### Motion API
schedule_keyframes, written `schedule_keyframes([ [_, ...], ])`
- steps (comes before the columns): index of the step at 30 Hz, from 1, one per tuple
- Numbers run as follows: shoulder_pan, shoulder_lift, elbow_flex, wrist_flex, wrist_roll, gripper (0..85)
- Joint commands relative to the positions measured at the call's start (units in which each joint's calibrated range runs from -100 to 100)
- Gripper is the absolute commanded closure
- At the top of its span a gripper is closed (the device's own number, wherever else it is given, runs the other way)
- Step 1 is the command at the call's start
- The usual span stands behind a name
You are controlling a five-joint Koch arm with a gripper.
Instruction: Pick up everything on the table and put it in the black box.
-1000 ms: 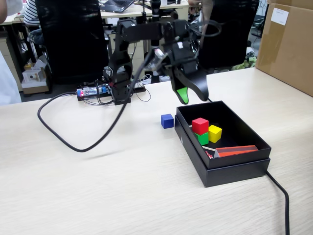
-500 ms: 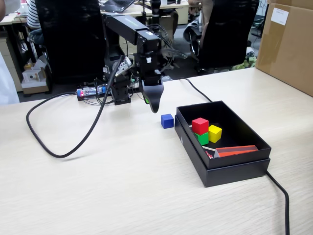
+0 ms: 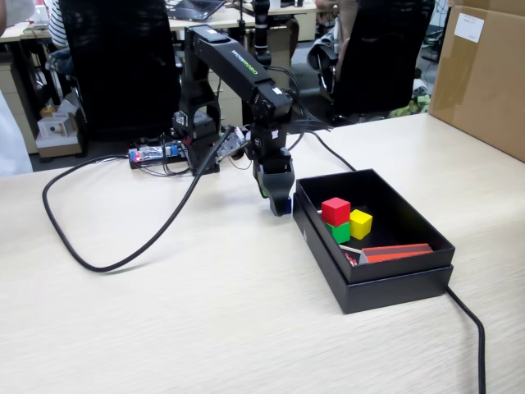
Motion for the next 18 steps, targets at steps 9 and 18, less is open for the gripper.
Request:
schedule_keyframes([
  [9,1.27,6.77,5.44,1.89,2.1,41.9],
  [18,0.68,15.49,9.79,3.18,2.25,57.5],
])
